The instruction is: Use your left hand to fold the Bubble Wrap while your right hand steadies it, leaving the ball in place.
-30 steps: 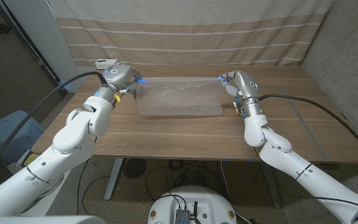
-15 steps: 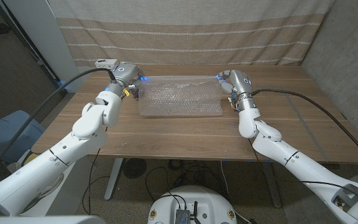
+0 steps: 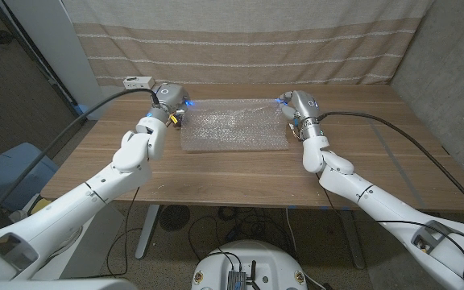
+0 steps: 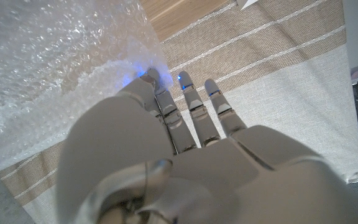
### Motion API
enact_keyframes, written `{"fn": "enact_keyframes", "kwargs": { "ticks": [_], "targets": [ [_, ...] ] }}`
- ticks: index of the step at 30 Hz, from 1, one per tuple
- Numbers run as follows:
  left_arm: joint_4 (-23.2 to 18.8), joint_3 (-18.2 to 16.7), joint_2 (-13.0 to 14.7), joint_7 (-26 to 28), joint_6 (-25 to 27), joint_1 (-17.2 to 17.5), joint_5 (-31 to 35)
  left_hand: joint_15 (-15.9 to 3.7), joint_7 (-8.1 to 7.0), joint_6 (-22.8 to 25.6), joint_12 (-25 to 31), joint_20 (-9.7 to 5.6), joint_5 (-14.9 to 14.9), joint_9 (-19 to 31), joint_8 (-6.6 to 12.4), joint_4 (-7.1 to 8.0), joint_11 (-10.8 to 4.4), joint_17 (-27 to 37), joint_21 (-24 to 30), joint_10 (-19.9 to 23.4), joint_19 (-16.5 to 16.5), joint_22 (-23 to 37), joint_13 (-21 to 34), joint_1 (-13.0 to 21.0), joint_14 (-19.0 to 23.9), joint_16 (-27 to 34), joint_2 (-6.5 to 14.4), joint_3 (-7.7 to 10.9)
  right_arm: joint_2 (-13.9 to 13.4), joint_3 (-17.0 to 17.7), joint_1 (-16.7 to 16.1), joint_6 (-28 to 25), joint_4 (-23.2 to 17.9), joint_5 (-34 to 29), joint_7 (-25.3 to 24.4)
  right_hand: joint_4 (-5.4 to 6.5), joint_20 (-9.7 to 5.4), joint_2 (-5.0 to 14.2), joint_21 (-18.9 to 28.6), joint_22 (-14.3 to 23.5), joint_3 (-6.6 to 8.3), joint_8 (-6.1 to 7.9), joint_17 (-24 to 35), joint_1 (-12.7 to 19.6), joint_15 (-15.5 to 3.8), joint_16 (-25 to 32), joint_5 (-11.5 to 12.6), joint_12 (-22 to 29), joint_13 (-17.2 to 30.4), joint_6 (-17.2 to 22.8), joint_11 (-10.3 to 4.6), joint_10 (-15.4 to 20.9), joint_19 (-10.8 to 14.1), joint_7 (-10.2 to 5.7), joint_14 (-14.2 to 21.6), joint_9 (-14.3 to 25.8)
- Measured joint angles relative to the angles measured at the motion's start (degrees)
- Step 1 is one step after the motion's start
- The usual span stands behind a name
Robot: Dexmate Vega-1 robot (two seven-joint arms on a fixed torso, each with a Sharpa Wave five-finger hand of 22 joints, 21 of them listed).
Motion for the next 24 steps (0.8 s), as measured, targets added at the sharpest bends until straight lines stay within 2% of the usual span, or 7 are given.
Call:
{"fn": "enact_keyframes", "kwargs": {
  "ticks": [6, 13, 15, 17, 18, 22, 24],
  "targets": [
    [3.02, 2.55, -1.04, 0.76, 0.80, -2.38, 0.92, -0.30, 0.00, 0.00, 0.10, 0.00, 0.07, 0.00, 0.00, 0.00, 0.02, 0.00, 0.00, 0.02, 0.00, 0.00, 0.00, 0.00, 0.30, -0.44, 0.00, 0.00, 1.38, -2.10, 2.71, -0.09, 4.01, -0.02, -0.19, 0.01, 0.00, 0.00, 0.00, 0.00, 0.01, 0.04, 0.27, 0.00, 0.00, 0.00, 0.00, 0.00, -0.28, 0.07, 0.00, 0.00, 0.00, -0.05, 0.00, -0.10],
    [10.01, 7.81, -3.09, 1.06, 1.02, -7.55, 2.33, -0.30, -0.30, 0.30, 0.14, -0.20, 0.07, 0.00, 0.00, -0.01, 0.16, 0.00, 0.22, 0.16, 0.20, 0.00, 0.00, 0.00, 0.30, -0.44, -0.01, 0.00, 2.44, -4.48, 5.37, -0.28, 7.73, -0.08, -0.20, 0.01, 0.00, -0.01, 0.00, 0.00, 0.00, 0.04, 0.54, 0.00, 0.00, -0.01, -0.11, 0.00, -0.54, 0.13, -0.11, -0.73, 0.00, -0.17, 0.00, -0.11],
    [10.01, 7.81, -3.09, 1.11, 1.06, -7.55, 2.67, -0.30, -0.30, 0.30, 0.15, -0.20, 0.07, -0.01, 0.00, 0.17, 0.16, 0.00, 0.22, 0.16, 0.20, 0.00, 0.00, 0.00, 0.30, -0.44, -0.01, -0.22, 2.74, -5.29, 6.26, -0.35, 8.93, -0.11, -0.09, 0.01, 0.00, -0.01, 0.00, 0.00, 0.00, 0.04, 0.54, -0.01, 0.00, -0.40, -0.11, 0.00, -0.54, -0.11, -0.33, -0.95, 0.00, -0.40, 0.00, -0.10],
    [10.01, 7.81, -3.09, 1.14, 1.14, -7.55, 2.88, -0.30, -0.30, 0.30, 0.17, -0.20, 0.07, -0.01, 0.00, 0.16, 0.15, 0.00, 0.22, 0.15, 0.20, 0.00, 0.00, -0.01, 0.30, -0.44, -0.01, -0.29, 2.97, -5.93, 6.91, -0.51, 9.82, -0.14, 0.24, 0.01, 0.00, -0.01, 0.00, 0.00, 0.00, -0.07, 0.60, -0.01, 0.00, -0.44, -0.12, -0.41, -0.73, -0.21, -0.31, -1.61, 0.00, -0.50, 0.00, -0.09],
    [12.50, 9.49, -3.97, 1.16, 1.15, -9.30, 3.13, -0.30, -0.33, 0.27, 0.17, -0.20, 0.07, -0.01, 0.00, 0.16, 0.12, 0.00, 0.22, 0.12, 0.20, 0.00, 0.00, -0.01, 0.30, -0.44, -0.01, -0.29, 3.05, -6.20, 7.16, -0.51, 10.14, -0.14, 0.24, 0.01, 0.00, -0.01, 0.00, 0.00, 0.00, -0.23, 0.74, -0.01, -0.02, -0.63, -0.12, -0.48, -0.80, -0.41, -0.31, -1.75, 0.00, -0.71, -0.02, -0.06],
    [15.68, 11.77, -5.04, 1.23, 1.33, -11.56, 3.81, -0.17, -0.86, -0.29, 0.18, -0.66, 0.07, -0.01, -0.50, 0.15, -0.53, 0.00, 0.22, -0.53, 0.15, 0.00, 0.06, -0.01, 0.17, -0.89, -0.01, -0.29, 3.42, -7.27, 8.24, -0.99, 11.41, -0.24, 0.87, 0.11, 0.07, 0.01, 0.00, 0.00, 0.10, -0.87, 0.80, -0.02, 0.34, -1.08, 0.08, -1.80, -1.30, -1.34, -0.33, -4.30, -0.06, -1.61, -1.11, 0.10],
    [17.37, 12.99, -5.66, 1.24, 1.43, -12.69, 4.12, -0.22, -1.19, -1.39, -1.03, -0.74, 0.07, -0.01, -1.14, 0.15, -1.04, 0.00, 0.22, -1.05, 0.07, -0.01, 3.98, -0.01, -0.28, -1.37, -0.01, -0.30, 3.55, -7.64, 8.60, -1.34, 11.84, -0.24, 1.23, 0.25, 0.23, 0.05, 0.00, 0.00, 0.24, -1.28, 0.80, -0.06, 0.22, -1.68, 0.12, -2.45, -1.54, -2.20, -0.26, -5.65, -0.22, -2.01, -1.68, 0.11]
  ]
}}
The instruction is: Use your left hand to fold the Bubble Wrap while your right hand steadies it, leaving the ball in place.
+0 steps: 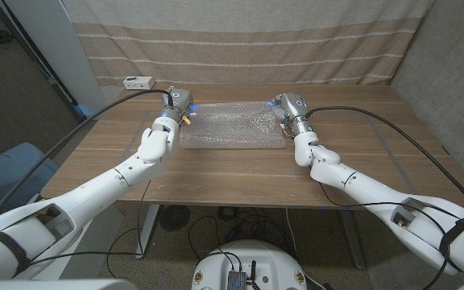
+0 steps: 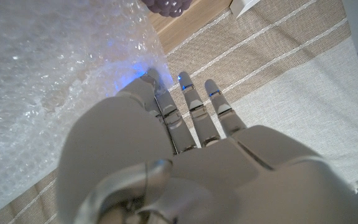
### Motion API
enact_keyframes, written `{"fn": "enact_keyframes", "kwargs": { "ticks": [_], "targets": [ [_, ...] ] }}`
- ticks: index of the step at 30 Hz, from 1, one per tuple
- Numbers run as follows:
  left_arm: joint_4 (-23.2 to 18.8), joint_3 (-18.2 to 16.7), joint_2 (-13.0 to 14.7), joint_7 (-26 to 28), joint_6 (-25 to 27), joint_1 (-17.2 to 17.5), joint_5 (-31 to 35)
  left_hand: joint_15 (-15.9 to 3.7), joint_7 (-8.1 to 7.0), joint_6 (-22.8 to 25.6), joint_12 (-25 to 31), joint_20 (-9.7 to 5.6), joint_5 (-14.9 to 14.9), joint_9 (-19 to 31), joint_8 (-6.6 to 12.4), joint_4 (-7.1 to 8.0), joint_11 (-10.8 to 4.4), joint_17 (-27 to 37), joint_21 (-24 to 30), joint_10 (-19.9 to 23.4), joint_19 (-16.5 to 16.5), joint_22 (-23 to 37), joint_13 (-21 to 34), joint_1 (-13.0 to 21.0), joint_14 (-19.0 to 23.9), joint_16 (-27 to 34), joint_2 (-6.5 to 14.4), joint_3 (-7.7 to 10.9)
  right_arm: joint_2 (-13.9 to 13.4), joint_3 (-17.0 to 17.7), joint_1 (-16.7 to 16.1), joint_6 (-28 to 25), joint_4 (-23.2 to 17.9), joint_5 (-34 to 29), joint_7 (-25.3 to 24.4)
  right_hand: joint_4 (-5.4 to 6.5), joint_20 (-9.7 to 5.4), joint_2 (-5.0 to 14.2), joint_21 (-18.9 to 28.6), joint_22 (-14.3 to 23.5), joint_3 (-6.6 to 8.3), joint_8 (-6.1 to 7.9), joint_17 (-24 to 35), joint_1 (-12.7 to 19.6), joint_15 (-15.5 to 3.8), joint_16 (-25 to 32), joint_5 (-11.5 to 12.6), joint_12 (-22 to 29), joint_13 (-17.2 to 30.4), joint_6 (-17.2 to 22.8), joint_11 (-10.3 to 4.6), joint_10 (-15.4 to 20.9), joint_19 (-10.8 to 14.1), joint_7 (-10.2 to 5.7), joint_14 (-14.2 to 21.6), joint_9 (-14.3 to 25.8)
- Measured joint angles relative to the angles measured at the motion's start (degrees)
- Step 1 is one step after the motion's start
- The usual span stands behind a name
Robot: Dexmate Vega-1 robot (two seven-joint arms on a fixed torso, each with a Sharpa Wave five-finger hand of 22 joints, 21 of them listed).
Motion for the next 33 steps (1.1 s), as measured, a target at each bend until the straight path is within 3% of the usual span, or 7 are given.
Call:
{"fn": "enact_keyframes", "kwargs": {
  "ticks": [6, 11, 14, 19, 25, 28, 33],
  "targets": [
    [3.25, 2.44, -1.03, -0.09, 0.61, -2.27, 1.00, 0.30, -0.86, -5.09, -3.81, 0.45, 0.24, -0.33, -2.83, 0.64, 0.38, 0.00, 0.00, -5.11, -0.45, 0.00, -0.16, -0.05, -1.95, -0.72, 0.02, 0.10, 0.36, -1.09, 1.09, -1.31, 1.01, 0.19, 1.16, 0.29, 0.31, 0.43, 0.00, 0.00, 0.29, -1.48, -0.16, -0.43, 0.48, -0.89, 0.22, -1.82, -0.68, -3.35, -0.25, -3.53, -0.31, -0.81, -1.10, -0.33],
    [4.94, 3.97, -1.56, -0.76, 1.32, -3.47, 1.84, 0.65, -1.66, -15.92, -8.76, 0.39, 0.28, -1.12, -6.69, 1.21, 2.19, 0.40, 0.00, -15.10, -1.82, -0.14, -2.60, -2.38, -7.36, -1.36, -0.65, -1.19, 0.43, -1.63, 1.56, -2.63, 1.07, 0.43, 2.22, 0.37, 0.92, 0.17, -0.23, 0.00, 0.53, -4.46, -0.16, -1.01, 1.00, -3.24, 0.28, -6.14, -1.98, -12.61, -0.57, -10.80, -1.38, -2.36, -4.95, -0.60],
    [6.17, 5.45, -1.96, -1.52, 2.12, -4.56, 2.95, 0.90, -1.84, -22.10, -9.97, 0.65, 0.28, -1.44, -7.07, 1.26, 3.14, 0.66, -0.01, -20.50, -2.71, -0.14, -3.75, -3.51, -10.45, -1.36, -1.20, -2.44, 0.43, -1.93, 1.83, -4.25, 0.89, 0.67, 3.30, 0.36, 1.11, -0.37, -0.23, 0.00, 0.55, -5.12, -0.32, -1.54, 1.33, -4.50, 0.28, -9.76, -2.81, -19.54, -1.35, -16.96, -1.73, -3.25, -7.05, -0.60],
    [7.29, 7.03, -2.27, -2.21, 3.58, -5.53, 4.82, 1.12, -1.88, -29.23, -10.21, 0.66, 0.28, -1.75, -7.07, 1.53, 4.30, 0.66, -0.36, -28.63, -4.13, -0.14, -5.25, -4.62, -15.24, -1.36, -1.38, -4.27, 0.34, -2.29, 2.13, -6.16, 0.16, 0.90, 4.59, 0.37, 1.42, -0.55, -0.23, 0.00, 1.01, -5.34, -0.44, -2.19, 1.61, -5.46, 0.28, -13.00, -3.25, -26.31, -1.44, -22.21, -2.05, -3.79, -9.03, -0.60],
    [8.07, 8.79, -2.71, -1.96, 5.17, -6.22, 7.02, 1.27, -1.46, -30.61, -10.16, 0.83, 0.28, -1.74, -6.70, 2.81, 4.86, 0.93, -0.67, -31.82, -4.31, -0.10, -6.07, -7.41, -17.41, -1.36, -0.47, -5.75, 0.02, -2.60, 2.24, -8.41, -0.74, 1.03, 5.93, 0.37, 1.42, -1.04, -0.23, 0.00, 1.01, -5.28, -0.67, -2.91, 1.71, -5.99, 0.28, -14.16, -3.51, -27.69, -1.49, -23.95, -2.04, -3.77, -10.53, -0.60],
    [7.70, 8.90, -2.68, -0.89, 5.61, -6.09, 7.34, 1.22, -1.19, -30.72, -9.53, 0.51, 0.28, -1.74, -6.11, 4.32, 5.48, 0.93, -0.62, -32.39, -3.99, 0.02, -6.45, -9.19, -17.98, -1.36, 0.45, -6.03, -0.53, -2.62, 2.09, -8.91, -1.85, 1.16, 6.18, 0.56, 1.47, -0.54, -0.23, 0.00, 0.82, -3.97, -0.43, -3.39, 1.72, -5.99, 0.28, -14.16, -3.51, -26.18, -1.44, -23.86, -1.60, -3.04, -10.53, -0.60],
    [7.70, 8.09, -2.04, 1.66, 5.74, -4.44, 6.44, 1.26, -1.09, -27.42, -8.55, 0.96, 0.28, -1.74, -5.00, 5.46, 6.74, 0.82, -0.22, -31.09, -3.53, 0.02, -7.08, -11.50, -17.89, -0.90, 0.97, -6.09, -2.07, -1.74, 0.18, -8.91, -5.02, 1.16, 6.18, 0.63, 0.92, -0.42, 1.13, 0.12, 0.75, -1.97, 0.09, -3.98, 1.64, -5.04, 0.28, -13.10, -3.51, -21.08, -0.80, -19.00, 2.01, -2.16, -8.45, -0.59]
  ]
}}
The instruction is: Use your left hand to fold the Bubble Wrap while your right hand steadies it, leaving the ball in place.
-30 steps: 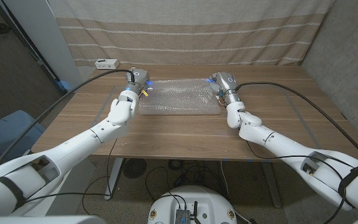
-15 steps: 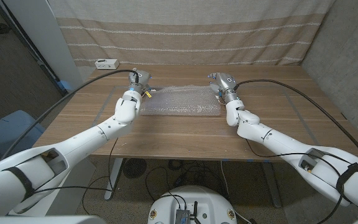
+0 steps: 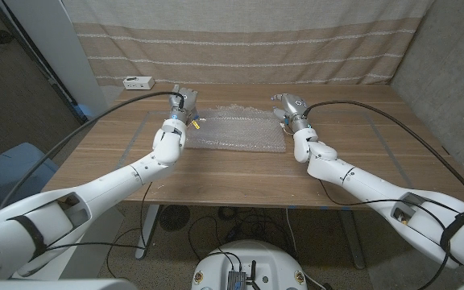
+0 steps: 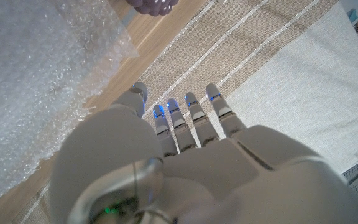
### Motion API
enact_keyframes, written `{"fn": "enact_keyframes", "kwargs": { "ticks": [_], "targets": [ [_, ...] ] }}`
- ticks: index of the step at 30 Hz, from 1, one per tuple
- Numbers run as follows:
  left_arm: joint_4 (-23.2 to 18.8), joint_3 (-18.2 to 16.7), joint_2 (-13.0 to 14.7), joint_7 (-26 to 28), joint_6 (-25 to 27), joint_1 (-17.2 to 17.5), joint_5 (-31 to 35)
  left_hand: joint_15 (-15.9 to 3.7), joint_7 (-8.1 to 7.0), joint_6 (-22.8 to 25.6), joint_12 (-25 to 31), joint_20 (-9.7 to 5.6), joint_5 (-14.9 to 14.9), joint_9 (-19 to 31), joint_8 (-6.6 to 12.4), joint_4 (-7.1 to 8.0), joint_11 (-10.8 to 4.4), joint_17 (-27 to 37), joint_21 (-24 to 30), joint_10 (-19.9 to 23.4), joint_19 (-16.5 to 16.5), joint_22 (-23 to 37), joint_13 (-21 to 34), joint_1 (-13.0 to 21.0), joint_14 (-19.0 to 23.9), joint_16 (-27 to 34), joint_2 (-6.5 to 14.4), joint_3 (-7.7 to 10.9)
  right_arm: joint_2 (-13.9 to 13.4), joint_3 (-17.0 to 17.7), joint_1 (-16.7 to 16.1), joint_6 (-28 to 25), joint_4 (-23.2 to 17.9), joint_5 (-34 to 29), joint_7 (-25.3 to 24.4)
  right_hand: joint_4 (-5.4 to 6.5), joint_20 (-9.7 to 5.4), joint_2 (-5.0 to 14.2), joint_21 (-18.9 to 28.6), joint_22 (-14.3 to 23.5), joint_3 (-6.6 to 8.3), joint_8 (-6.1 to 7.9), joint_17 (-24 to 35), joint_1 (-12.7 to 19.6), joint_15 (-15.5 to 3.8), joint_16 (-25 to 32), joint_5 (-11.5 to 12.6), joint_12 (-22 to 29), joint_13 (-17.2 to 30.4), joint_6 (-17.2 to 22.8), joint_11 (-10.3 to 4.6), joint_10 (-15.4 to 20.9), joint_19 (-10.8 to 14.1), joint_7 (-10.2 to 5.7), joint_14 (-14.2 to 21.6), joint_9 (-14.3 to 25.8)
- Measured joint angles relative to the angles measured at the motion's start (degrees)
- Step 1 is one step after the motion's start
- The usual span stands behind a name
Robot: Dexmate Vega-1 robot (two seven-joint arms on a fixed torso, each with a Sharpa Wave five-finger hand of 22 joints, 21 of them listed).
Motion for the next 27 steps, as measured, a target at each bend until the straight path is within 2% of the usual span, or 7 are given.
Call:
{"fn": "enact_keyframes", "kwargs": {
  "ticks": [1, 2, 4, 5, 13, 14, 27],
  "targets": [
    [0.00, 0.00, 0.00, 0.45, 0.00, 0.00, -0.28, 0.02, -0.07, 0.92, 0.36, 0.08, 0.00, 0.00, 0.30, 0.05, 0.08, -0.04, 0.00, 0.68, 0.08, 0.00, -0.13, -0.38, 0.38, 0.00, -0.27, 0.05, -0.34, 0.24, -0.49, 0.00, -0.82, 0.00, 0.00, 0.00, -0.16, 0.00, 0.20, 0.02, 0.00, 0.38, 0.26, 0.00, -0.11, 0.35, 0.00, 0.09, 0.06, 1.19, 0.09, 0.84, 0.54, 0.06, 0.51, 0.00],
    [-4.95, -1.21, 0.68, 1.02, 0.00, 1.65, -0.67, -0.03, -0.24, 1.71, 0.67, 0.08, 0.00, 0.00, 0.38, 0.07, 0.10, -0.24, 0.00, 1.42, 0.08, 0.00, -0.18, -0.54, 0.74, 0.09, -0.08, 0.07, -0.73, 0.49, -1.09, 0.61, -1.80, 0.44, -1.63, 0.16, -0.35, 0.00, 0.51, 0.02, -0.16, 0.68, 0.48, 0.00, -0.13, 0.79, 0.00, 0.50, 0.12, 2.19, 0.13, 1.50, 1.12, 0.16, 1.12, 0.00],
    [-4.95, -1.21, 0.68, 1.96, 0.00, 1.65, -1.33, -0.02, -0.27, 3.18, 1.35, 0.37, 0.00, 0.00, 0.61, 0.40, 0.11, -0.33, 0.22, 3.01, 0.37, 0.00, -0.45, -1.41, 2.00, 0.52, -0.10, 0.40, -1.38, 0.95, -2.14, 0.61, -3.47, 0.44, -1.63, 0.23, -0.43, 0.23, 0.99, 0.02, -0.24, 1.32, 1.04, -0.23, -0.21, 1.69, 0.00, 1.20, 0.39, 4.22, 0.23, 3.22, 2.04, 0.33, 2.43, 0.00],
    [-7.64, -2.53, 1.37, 2.53, -0.03, 3.59, -1.81, -0.02, -0.13, 4.00, 1.70, 0.36, 0.00, 0.00, 0.81, 0.40, 0.05, -0.33, 0.40, 3.99, 0.61, 0.00, -0.45, -1.43, 2.67, 0.65, -0.08, 0.41, -1.78, 1.22, -2.75, 1.11, -4.48, 0.50, -2.35, 0.23, -0.63, 0.23, 1.14, 0.02, -0.23, 1.52, 1.28, -0.22, -0.33, 2.04, 0.00, 1.50, 0.43, 4.86, 0.24, 3.85, 2.23, 0.36, 2.94, 0.00],
    [-7.64, -2.53, 1.37, 4.95, -1.22, 3.59, -5.17, -0.33, 1.44, 8.12, 3.59, -0.11, 0.00, 0.01, 1.27, 1.18, 0.09, -0.33, 1.71, 9.27, 3.77, 0.00, -0.67, -2.92, 7.40, 1.89, 0.05, 1.18, -4.59, 2.95, -6.82, 1.11, -11.93, 0.50, -2.35, -0.01, -0.63, 0.23, 1.59, 0.30, -0.47, 1.78, 2.30, -0.22, -0.42, 3.00, 0.00, 1.78, 0.70, 6.33, 0.44, 5.44, 2.85, 0.64, 4.02, 0.01],
    [-15.35, -6.51, 3.34, 5.04, -1.35, 9.07, -5.47, -0.23, 1.60, 8.47, 3.68, 0.10, 0.00, 0.01, 1.27, 1.18, 0.16, -0.33, 1.71, 9.55, 3.98, 0.00, -0.62, -3.03, 7.76, 1.98, 0.16, 1.19, -4.88, 3.13, -7.22, 2.25, -12.68, 0.70, -1.13, -0.01, -0.63, 0.23, 1.59, 0.30, -0.48, 1.78, 2.30, -0.22, -0.42, 3.00, 0.00, 1.78, 0.88, 6.33, 0.44, 5.44, 2.85, 0.64, 4.02, 0.01],
    [-23.47, -11.30, 5.66, 5.63, -3.08, 15.59, -11.04, -0.32, 2.59, 10.08, 3.90, 0.49, 0.00, 0.01, 1.70, 1.38, 0.36, -0.32, 2.15, 10.36, 4.37, 0.28, -0.55, -3.83, 8.65, 1.98, 0.37, 1.88, -7.73, 4.69, -12.47, 3.10, -21.85, -0.06, 3.29, -0.01, -0.63, 0.76, 1.86, 0.29, -0.47, 1.78, 2.29, -0.75, -0.43, 3.00, 0.00, 1.78, 0.95, 6.63, 0.44, 5.43, 2.85, 0.95, 4.01, 0.01]
  ]
}}
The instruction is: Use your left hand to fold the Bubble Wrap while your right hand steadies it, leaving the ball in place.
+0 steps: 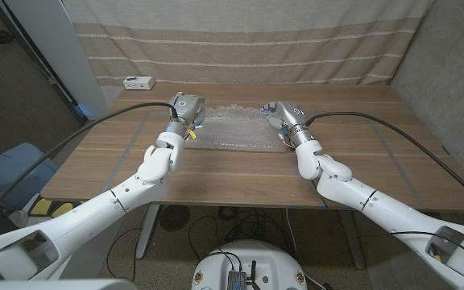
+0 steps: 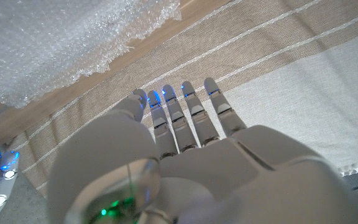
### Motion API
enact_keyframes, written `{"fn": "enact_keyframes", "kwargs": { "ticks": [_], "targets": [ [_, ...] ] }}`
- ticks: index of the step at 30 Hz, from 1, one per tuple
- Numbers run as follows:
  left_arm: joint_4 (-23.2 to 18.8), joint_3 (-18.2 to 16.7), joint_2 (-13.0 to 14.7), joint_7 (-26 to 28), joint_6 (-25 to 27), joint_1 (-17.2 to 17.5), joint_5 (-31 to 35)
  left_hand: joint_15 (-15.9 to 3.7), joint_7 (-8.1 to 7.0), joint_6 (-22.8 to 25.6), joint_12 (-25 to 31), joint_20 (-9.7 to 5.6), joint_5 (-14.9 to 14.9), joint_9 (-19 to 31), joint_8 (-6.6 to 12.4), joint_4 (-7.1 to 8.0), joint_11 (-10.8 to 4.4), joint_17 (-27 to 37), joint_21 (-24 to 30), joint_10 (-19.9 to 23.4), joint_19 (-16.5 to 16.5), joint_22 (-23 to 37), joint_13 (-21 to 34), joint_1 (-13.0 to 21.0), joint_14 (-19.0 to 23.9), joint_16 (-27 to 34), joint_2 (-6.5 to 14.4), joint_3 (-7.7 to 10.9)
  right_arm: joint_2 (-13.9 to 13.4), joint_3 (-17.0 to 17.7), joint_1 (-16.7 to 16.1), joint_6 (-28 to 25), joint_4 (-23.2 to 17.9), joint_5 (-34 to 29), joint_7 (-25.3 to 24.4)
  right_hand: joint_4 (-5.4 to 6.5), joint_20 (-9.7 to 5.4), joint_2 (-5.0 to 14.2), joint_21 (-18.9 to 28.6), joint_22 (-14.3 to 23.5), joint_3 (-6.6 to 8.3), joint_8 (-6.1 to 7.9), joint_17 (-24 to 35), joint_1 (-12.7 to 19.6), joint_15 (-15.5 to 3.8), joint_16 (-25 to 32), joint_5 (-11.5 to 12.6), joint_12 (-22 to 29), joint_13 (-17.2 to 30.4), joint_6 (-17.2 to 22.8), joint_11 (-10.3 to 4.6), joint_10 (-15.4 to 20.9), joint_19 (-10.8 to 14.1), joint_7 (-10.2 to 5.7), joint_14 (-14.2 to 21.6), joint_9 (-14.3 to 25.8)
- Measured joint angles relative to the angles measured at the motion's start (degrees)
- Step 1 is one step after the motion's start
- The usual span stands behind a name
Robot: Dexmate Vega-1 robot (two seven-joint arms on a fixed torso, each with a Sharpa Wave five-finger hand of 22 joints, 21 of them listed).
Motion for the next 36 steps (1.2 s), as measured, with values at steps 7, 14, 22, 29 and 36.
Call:
{"fn": "enact_keyframes", "kwargs": {
  "ticks": [7, 14, 22, 29, 36],
  "targets": [
    [-4.67, -3.32, 1.83, 0.27, -0.68, 4.66, -3.07, -0.01, 0.22, 0.22, 0.21, 0.71, 0.00, 0.00, 0.00, 0.04, 0.53, 0.00, 0.33, 0.53, 0.71, 0.00, 0.00, -0.22, 0.59, 0.00, 0.22, 0.50, -0.44, 0.40, -2.67, 0.15, -3.62, -1.09, 1.82, 0.23, 0.00, 0.17, 0.21, 0.00, 0.24, 0.00, 0.00, -0.17, -0.10, 0.00, 0.00, 0.38, 0.27, 0.24, 0.00, 0.00, 0.00, 0.24, 0.52, 0.00],
    [-7.89, -6.12, 3.35, 0.81, -1.40, 8.77, -6.52, -0.31, 0.94, 0.94, 0.43, 1.33, 0.00, 0.00, 0.00, 0.15, 0.73, 0.00, 0.44, 1.32, 1.34, 0.00, 0.27, -0.52, 1.35, 0.00, -0.09, 1.09, -0.16, 0.50, -4.48, 0.71, -5.38, -1.61, 3.15, 0.23, 0.31, 0.23, 0.21, 0.10, 0.24, 0.00, 0.16, -0.22, -0.10, 0.00, 0.00, 0.38, 0.27, 0.83, 0.31, 0.31, 0.30, 0.20, 0.51, 0.00],
    [-10.00, -8.11, 4.63, 1.14, -2.05, 11.95, -9.88, -0.20, 1.24, 1.23, 0.43, 1.33, 0.36, 0.00, -0.41, -0.41, 1.04, 0.01, 0.88, 1.64, 1.33, -0.01, 0.10, -0.82, 1.85, 0.00, 0.21, 2.24, 0.43, 0.51, -6.11, 1.49, -6.30, -1.64, 4.23, 0.82, 0.31, 0.87, 0.42, 0.26, 0.46, -0.10, 0.28, -0.87, -0.10, -0.19, 0.00, 0.38, 0.27, 0.81, 0.34, 0.28, 0.30, 0.22, 0.51, 0.01],
    [-10.99, -10.35, 5.55, 1.18, -4.02, 14.39, -14.26, -0.32, 3.22, 1.93, 0.43, 2.46, 1.45, 0.01, -0.92, -1.11, 3.02, -0.27, 1.75, 3.62, 3.07, -0.01, -0.36, -0.13, 3.17, -0.38, 0.90, 5.20, 0.72, 0.23, -6.82, 2.04, -6.54, -1.56, 5.93, 1.90, 0.53, 1.50, 0.42, 0.26, 0.63, -1.16, 0.11, -2.10, -0.01, -1.13, 0.00, -0.29, 0.16, -1.26, 0.71, -0.55, 0.07, 0.20, -0.05, 0.01],
    [-11.13, -11.40, 6.19, 1.17, -5.57, 15.67, -18.10, -0.14, 4.11, 2.85, 0.43, 2.46, 1.45, 0.01, -0.92, -0.80, 3.85, -0.14, 1.95, 4.45, 3.07, -0.01, -0.43, -0.52, 4.21, -0.38, 0.51, 5.51, 1.08, -0.23, -7.19, 2.34, -6.44, -1.15, 7.61, 2.56, 0.85, 1.75, 0.64, 0.25, 0.82, -1.60, 0.11, -2.80, -0.01, -1.12, 0.00, -0.29, 0.11, -1.47, 0.94, -0.32, -0.25, 0.41, -0.04, 0.01]
  ]
}}
